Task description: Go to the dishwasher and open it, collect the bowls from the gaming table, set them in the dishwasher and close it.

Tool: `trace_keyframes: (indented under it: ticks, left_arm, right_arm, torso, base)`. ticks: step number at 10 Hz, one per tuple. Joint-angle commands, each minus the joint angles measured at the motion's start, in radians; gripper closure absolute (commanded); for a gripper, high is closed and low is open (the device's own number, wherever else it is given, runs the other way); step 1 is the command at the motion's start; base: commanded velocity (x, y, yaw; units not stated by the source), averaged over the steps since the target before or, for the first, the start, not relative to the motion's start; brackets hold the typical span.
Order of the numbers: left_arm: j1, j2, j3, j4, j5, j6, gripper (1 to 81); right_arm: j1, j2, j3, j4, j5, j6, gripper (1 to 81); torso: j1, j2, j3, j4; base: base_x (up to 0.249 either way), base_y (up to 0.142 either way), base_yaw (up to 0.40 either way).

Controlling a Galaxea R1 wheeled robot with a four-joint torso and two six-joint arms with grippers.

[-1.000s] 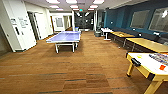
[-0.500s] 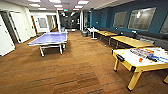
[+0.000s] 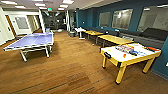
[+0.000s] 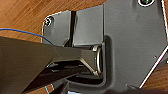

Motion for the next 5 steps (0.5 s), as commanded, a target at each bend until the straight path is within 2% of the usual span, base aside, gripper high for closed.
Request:
trace_keyframes:
  ticks: [1, 5]
  left_arm:
    - [-0.035, -0.005, 0.008, 0.011, 0.053, 0.009, 1.0]
    - [-0.035, -0.005, 0.008, 0.011, 0.053, 0.009, 1.0]
  right_arm:
    - [0.04, 0.002, 0.009, -0.007, -0.047, -0.003, 1.0]
    - [0.042, 0.002, 0.009, -0.007, -0.047, -0.003, 1.0]
  torso:
    - [0.0, 0.0, 0.0, 0.0]
    - [0.0, 0.0, 0.0, 0.0]
  base:
    - [0.0, 0.0, -0.376]
    - [0.0, 0.0, -0.377]
